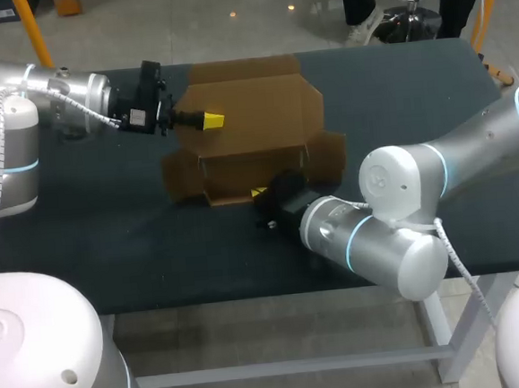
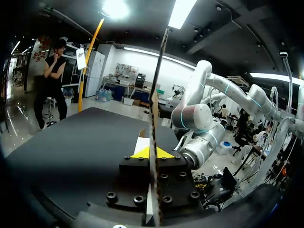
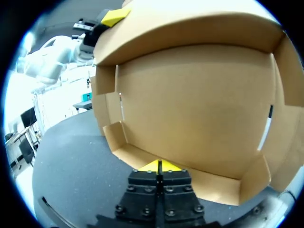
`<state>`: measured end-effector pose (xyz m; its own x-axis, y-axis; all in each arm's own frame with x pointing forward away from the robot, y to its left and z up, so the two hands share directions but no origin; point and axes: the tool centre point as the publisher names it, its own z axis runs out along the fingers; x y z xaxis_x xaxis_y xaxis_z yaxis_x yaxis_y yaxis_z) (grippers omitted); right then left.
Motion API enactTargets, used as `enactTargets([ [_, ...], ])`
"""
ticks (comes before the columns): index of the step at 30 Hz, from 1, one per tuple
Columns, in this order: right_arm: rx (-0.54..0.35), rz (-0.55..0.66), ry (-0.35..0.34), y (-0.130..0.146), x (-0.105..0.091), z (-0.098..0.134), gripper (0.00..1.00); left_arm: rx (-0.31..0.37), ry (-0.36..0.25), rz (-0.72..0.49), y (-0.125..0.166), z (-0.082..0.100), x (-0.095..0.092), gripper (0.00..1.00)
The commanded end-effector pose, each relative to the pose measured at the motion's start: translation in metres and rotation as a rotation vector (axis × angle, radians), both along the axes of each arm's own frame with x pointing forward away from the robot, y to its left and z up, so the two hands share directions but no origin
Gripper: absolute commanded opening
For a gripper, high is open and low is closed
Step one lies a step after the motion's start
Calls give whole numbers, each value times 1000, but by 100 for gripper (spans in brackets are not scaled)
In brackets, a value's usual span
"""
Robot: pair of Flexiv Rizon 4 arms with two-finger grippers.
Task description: Assemble the packaging by folding the flat box into shape, placing the metal phone stand inside, and closing the box properly
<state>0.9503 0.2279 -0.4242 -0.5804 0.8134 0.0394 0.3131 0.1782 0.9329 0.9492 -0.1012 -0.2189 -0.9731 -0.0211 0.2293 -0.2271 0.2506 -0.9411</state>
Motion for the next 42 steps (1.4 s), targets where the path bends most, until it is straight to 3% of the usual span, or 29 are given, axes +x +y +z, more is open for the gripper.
enactTargets([
  [1, 4, -5, -11, -1, -3, 2, 0, 3, 1, -3, 1, -3, 0, 0],
  [9, 36, 19, -54, -5, -26, 25, 0, 3, 1, -3, 1, -3, 0, 0],
  [26, 71, 69, -55, -19, -85, 62, 0, 3, 1, -3, 1, -3, 0, 0],
  [42, 114, 140, -36, -37, -116, 83, 0, 3, 1, -3, 1, -3, 0, 0],
])
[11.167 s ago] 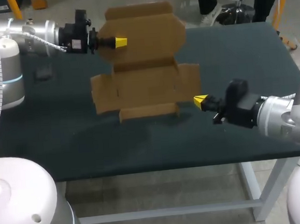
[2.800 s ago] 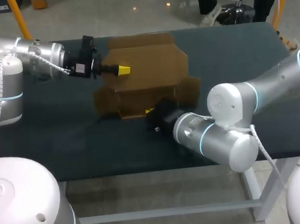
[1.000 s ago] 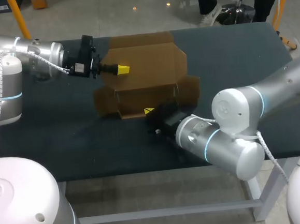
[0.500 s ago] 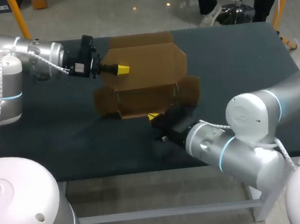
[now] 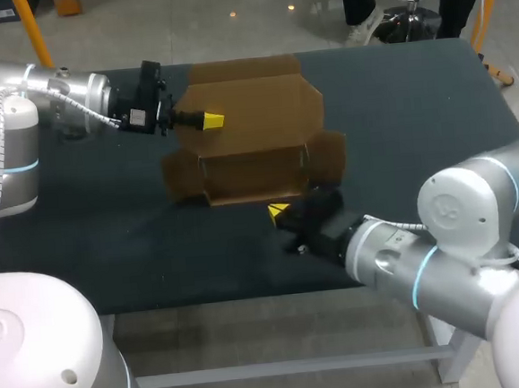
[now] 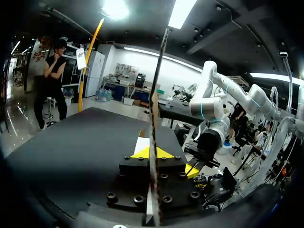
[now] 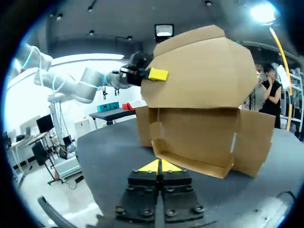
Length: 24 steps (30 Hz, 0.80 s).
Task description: Assemble the packaging by folding the flat box into shape, placing the metal phone stand inside, and closing the box properly
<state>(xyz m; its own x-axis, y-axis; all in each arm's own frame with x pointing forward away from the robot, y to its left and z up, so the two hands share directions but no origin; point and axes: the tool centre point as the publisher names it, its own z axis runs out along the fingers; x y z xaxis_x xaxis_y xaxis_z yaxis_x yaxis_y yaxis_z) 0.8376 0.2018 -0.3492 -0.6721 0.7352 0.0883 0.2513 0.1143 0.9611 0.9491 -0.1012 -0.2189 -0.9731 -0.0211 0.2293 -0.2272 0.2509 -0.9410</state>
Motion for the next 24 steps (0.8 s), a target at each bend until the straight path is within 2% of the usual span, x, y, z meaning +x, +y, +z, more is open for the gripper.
enactTargets([
  [1, 14, 33, 12, -11, -4, 9, 0, 2, 1, -3, 1, -3, 0, 0],
  [12, 21, 97, 23, -23, -13, 16, 0, 2, 1, -3, 1, -3, 0, 0],
  [22, 20, 119, 48, -51, -27, 22, 33, 2, 1, -3, 1, -3, 0, 0],
  [24, 10, 112, 49, -57, -28, 24, 36, 2, 1, -3, 1, -3, 0, 0],
])
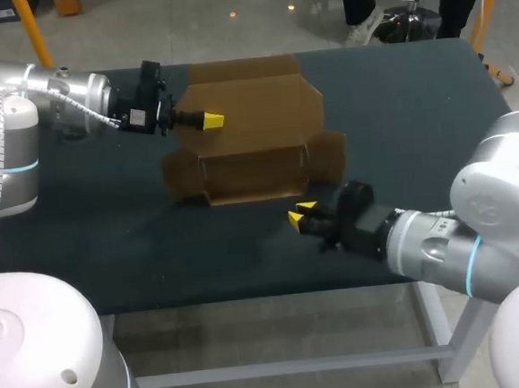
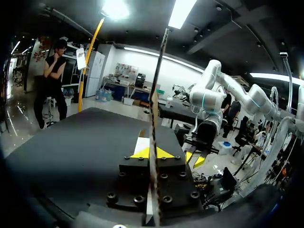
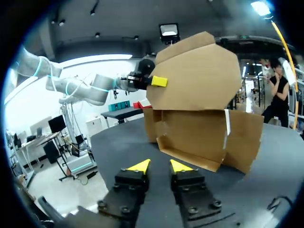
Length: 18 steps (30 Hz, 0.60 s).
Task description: Assemble the packaging by folding the flat box into shape, placing the metal phone stand inside, and closing the box properly
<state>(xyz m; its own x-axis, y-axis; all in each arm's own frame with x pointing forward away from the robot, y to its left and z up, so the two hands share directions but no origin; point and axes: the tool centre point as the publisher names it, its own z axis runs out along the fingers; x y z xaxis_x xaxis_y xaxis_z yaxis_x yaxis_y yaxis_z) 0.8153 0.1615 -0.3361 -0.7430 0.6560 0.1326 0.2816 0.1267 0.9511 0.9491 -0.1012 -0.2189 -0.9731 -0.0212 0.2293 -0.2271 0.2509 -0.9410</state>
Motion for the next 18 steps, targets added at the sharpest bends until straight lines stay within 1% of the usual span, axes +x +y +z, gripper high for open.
enactTargets([
  [1, -14, 1, 2, -20, -7, 11, 36, 2, 1, -3, 1, -3, 0, 0],
  [9, -77, -7, -28, -48, -10, 18, 40, 2, 1, -3, 1, -3, 0, 0],
  [14, -87, -8, -44, -63, -9, 20, 41, 2, 1, -3, 1, -3, 0, 0],
  [18, -99, -3, -54, -69, -9, 21, 42, 2, 1, -3, 1, -3, 0, 0],
])
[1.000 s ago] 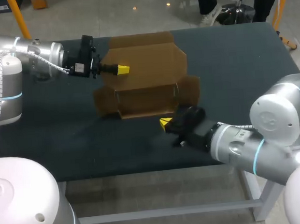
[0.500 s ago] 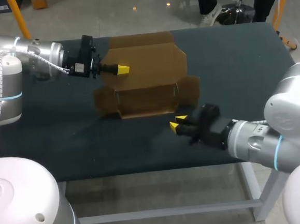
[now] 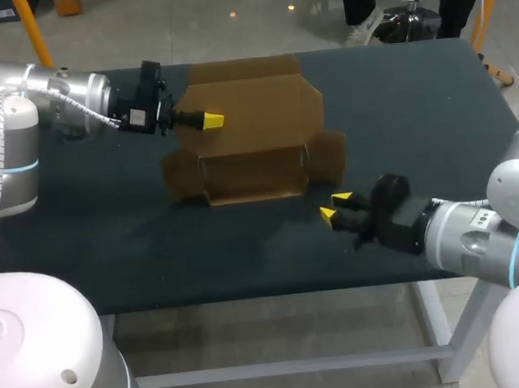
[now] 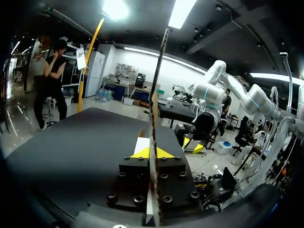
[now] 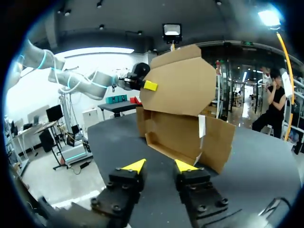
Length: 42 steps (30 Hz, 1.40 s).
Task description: Assemble the packaging by folding the flat box into shape, placing the metal phone stand inside, and closing the box properly
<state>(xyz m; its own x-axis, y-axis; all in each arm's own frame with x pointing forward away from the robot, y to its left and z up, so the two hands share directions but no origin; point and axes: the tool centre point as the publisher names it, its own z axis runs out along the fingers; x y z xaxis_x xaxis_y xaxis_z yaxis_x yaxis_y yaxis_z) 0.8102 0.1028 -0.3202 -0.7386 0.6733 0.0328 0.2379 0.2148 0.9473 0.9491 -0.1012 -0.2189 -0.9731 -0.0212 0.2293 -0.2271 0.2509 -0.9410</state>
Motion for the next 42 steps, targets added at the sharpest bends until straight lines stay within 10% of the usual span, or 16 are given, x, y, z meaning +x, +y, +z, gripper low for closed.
enactTargets([
  [1, -11, 15, -8, -11, -4, 5, 42, 2, 1, -3, 1, -3, 0, 0],
  [28, -100, 41, 9, -77, 35, -10, 50, 2, 1, -3, 1, -3, 0, 0],
  [33, -108, 31, 17, -88, 45, -15, 96, 2, 1, -3, 1, -3, 0, 0],
  [42, -122, 69, 15, -95, 74, -25, 100, 2, 1, -3, 1, -3, 0, 0],
])
